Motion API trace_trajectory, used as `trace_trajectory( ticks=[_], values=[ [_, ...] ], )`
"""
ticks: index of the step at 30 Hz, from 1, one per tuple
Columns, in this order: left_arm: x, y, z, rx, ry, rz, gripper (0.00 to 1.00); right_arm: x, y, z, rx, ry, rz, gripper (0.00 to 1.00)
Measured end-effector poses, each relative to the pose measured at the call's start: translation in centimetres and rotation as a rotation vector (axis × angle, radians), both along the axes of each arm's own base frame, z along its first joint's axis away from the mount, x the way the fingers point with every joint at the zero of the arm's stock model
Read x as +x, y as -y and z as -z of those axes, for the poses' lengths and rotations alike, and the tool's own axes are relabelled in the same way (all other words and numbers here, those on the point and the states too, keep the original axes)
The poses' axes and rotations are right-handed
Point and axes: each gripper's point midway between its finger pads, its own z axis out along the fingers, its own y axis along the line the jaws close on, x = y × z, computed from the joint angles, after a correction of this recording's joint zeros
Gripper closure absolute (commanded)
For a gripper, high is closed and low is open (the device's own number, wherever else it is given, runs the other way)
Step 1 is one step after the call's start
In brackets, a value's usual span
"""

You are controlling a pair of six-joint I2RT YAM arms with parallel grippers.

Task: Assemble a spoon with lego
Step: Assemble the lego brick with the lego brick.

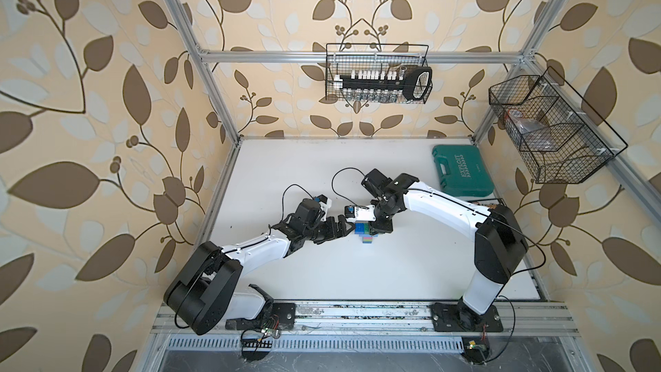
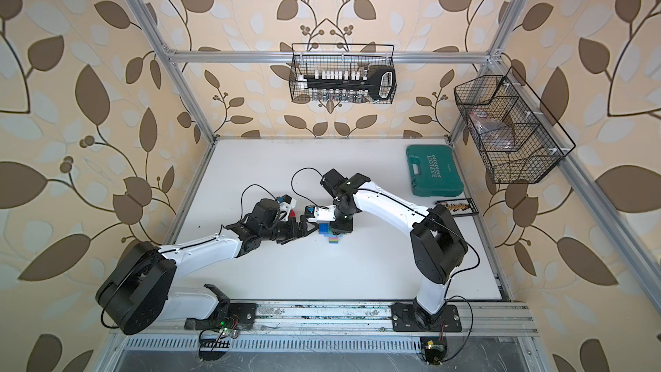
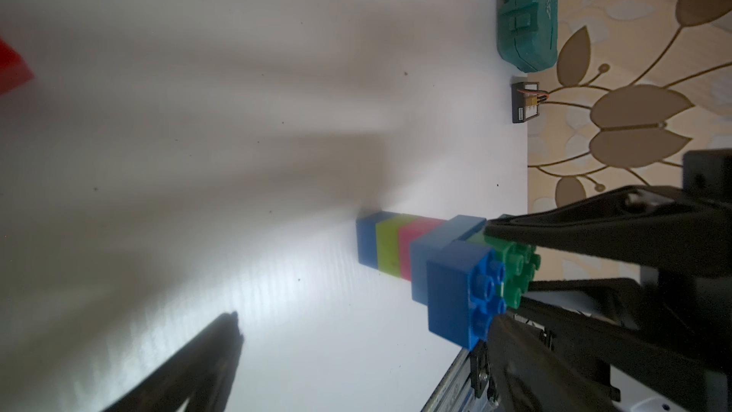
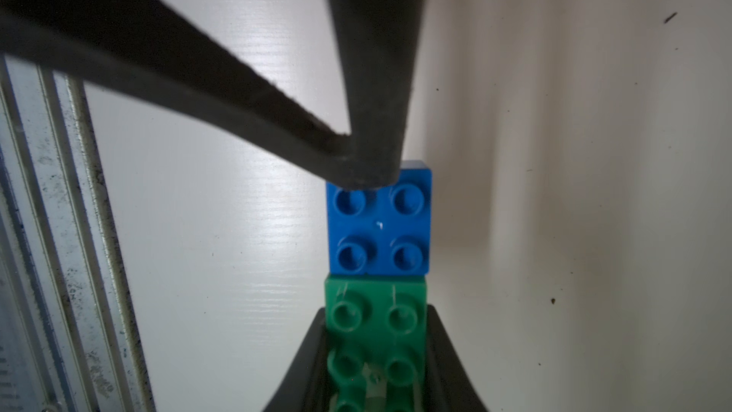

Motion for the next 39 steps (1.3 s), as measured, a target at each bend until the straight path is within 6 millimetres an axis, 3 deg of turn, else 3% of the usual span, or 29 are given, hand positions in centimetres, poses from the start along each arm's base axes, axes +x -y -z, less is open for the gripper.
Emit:
trace_trajectory(
  ticks=[23, 24, 33, 39],
  values=[
    [0.00, -0.03, 0.18, 0.003, -0.004, -0.001, 0.01, -0.06, -0.48, 0.58, 0.026, -0.018, 0.022, 1.00],
    [0.00, -0.03, 0.19, 0.004, -0.005, -0.001, 0.01, -0.07, -0.50, 0.56, 0.026, -0.019, 0.024, 0.97],
    [-0.06, -0.04, 0.23, 0.006, -0.005, 0.002, 0.01, -0.24, -0.52, 0.61, 0.016, -0.028, 0.039, 0.34],
    [-0.24, -0.19, 0.28, 0.017, -0.014, 0.004, 0.01, -0.09, -0.68, 0.57, 0.023, -0.025, 0.053, 0.28]
  ],
)
